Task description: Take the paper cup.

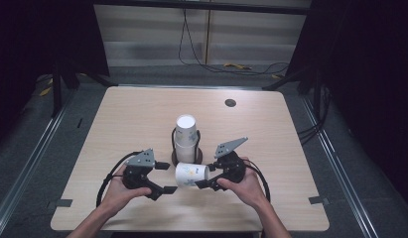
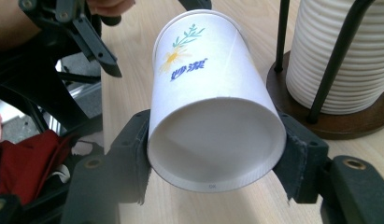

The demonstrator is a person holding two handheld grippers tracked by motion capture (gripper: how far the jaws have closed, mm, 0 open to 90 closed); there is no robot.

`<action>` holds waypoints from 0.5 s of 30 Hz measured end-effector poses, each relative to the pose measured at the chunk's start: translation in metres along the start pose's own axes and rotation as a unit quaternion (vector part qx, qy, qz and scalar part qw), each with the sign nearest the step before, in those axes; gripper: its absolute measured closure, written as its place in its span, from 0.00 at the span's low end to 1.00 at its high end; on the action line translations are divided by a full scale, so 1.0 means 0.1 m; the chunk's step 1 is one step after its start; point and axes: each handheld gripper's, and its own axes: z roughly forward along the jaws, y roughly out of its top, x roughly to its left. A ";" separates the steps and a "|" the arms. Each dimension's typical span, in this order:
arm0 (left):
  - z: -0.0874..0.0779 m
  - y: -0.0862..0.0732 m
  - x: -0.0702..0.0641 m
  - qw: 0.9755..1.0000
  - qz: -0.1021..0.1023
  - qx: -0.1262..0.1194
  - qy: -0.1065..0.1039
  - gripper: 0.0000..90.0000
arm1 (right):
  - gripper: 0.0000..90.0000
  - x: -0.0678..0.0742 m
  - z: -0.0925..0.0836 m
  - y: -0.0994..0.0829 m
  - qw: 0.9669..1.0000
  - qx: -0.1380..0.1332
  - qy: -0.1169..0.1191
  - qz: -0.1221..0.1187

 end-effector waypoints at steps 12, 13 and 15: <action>-0.05 -0.02 0.02 0.999 0.001 -0.030 0.020 0.18 | 0.41 -0.01 -0.04 -0.02 0.999 -0.043 0.024 0.006; -0.06 -0.03 0.02 0.999 -0.003 -0.031 0.018 0.18 | 0.41 -0.01 -0.05 -0.01 0.999 -0.048 0.026 0.005; -0.08 -0.03 0.03 0.999 -0.004 -0.042 0.021 0.18 | 0.41 0.00 -0.06 -0.01 0.998 -0.054 0.028 0.004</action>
